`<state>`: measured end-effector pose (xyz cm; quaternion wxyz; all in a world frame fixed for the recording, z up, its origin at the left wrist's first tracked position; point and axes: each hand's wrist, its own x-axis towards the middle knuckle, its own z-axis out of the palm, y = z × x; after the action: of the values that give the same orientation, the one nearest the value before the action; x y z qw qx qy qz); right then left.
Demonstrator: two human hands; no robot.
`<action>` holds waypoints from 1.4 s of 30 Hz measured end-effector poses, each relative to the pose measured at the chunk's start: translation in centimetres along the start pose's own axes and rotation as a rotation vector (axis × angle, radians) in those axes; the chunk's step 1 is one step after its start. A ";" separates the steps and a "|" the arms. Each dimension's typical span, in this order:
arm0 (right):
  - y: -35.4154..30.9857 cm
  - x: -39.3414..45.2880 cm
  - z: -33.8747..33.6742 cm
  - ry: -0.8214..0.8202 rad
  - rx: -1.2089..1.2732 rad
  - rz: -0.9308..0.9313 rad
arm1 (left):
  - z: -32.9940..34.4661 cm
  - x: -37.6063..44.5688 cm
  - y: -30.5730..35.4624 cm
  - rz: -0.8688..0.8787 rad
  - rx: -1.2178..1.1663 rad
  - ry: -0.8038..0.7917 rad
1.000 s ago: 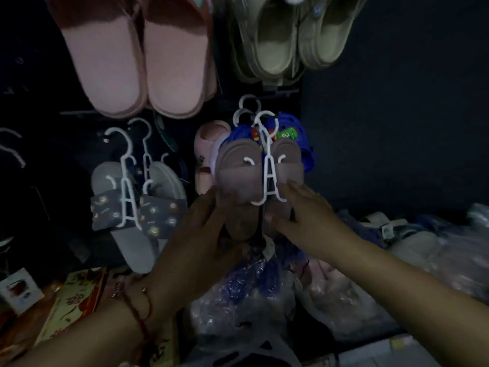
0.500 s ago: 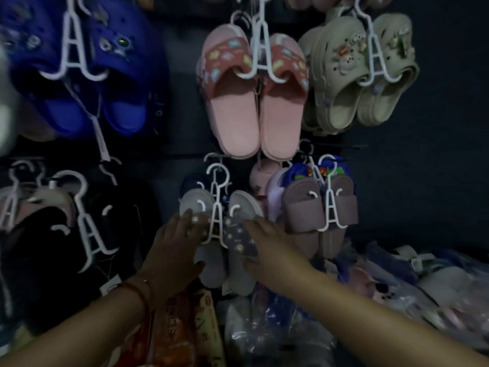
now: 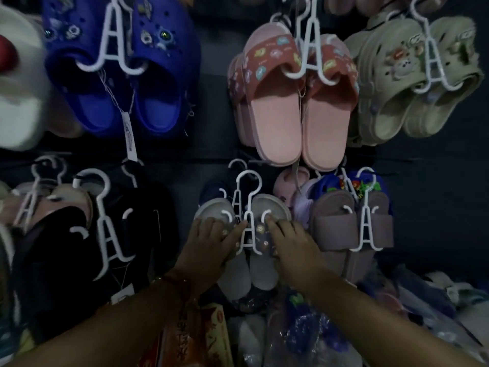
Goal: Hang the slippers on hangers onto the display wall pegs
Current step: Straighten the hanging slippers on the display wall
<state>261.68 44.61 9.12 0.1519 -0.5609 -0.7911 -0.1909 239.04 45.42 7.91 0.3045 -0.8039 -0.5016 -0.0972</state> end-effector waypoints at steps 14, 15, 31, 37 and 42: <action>0.5 6.3 3.6 -0.003 0.126 -0.006 | 2.1 3.6 -3.9 -0.075 -0.153 -0.222; 0.6 6.8 3.7 -0.004 0.128 0.002 | 2.5 4.1 -4.0 -0.077 -0.149 -0.223; 1.1 8.1 7.3 0.145 0.445 0.020 | 6.7 4.7 -4.0 -0.224 -0.628 -0.120; -1.1 7.3 8.8 0.376 1.304 0.341 | 7.0 4.1 -1.1 -0.677 -1.182 0.368; -1.4 8.7 9.9 0.363 1.474 0.497 | 8.6 5.2 -0.1 -0.915 -1.712 0.357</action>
<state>257.30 56.07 4.21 0.6483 -0.4362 -0.5283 0.3323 240.15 54.34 3.53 -0.3758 -0.4550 -0.4710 -0.6557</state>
